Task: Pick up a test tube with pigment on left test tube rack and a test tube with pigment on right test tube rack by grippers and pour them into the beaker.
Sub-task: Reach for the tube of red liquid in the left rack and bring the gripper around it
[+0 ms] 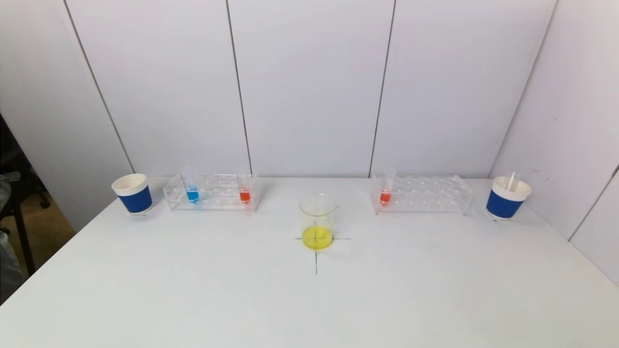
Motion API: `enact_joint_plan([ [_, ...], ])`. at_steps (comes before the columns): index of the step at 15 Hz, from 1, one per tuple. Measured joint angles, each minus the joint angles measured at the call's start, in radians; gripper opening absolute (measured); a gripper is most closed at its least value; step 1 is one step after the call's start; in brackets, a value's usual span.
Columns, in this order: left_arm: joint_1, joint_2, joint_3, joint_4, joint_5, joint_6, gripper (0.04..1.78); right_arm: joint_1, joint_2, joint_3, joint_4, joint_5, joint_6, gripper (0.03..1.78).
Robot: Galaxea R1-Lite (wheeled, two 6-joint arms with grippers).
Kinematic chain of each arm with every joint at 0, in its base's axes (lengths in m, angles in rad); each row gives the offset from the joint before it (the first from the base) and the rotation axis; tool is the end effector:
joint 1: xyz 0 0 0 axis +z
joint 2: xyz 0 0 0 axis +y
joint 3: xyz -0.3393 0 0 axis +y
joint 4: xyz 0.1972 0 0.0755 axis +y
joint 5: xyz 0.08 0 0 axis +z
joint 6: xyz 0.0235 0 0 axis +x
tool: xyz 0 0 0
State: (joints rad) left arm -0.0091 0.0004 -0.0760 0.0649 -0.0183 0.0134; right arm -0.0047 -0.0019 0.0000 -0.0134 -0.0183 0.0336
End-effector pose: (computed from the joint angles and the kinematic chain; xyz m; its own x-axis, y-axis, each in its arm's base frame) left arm -0.0449 0.0000 0.0914 0.9996 -0.0274 0.0107 0.0272 0.9995 0.0136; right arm -0.0388 -0.0002 0.0768 0.9996 -0.0230 0.0153 0.0225 0.9992 0.0339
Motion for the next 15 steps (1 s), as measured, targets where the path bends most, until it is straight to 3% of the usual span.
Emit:
enact_joint_plan([
  [7, -0.004, 0.235, -0.403, 0.13, -0.058, 0.005, 1.77, 0.0, 0.0, 0.0, 0.0, 0.0, 0.0, 1.77],
  [15, -0.009, 0.667, -0.48, -0.176, -0.137, 0.009, 1.77, 0.0, 0.0, 0.0, 0.0, 0.0, 0.0, 1.77],
])
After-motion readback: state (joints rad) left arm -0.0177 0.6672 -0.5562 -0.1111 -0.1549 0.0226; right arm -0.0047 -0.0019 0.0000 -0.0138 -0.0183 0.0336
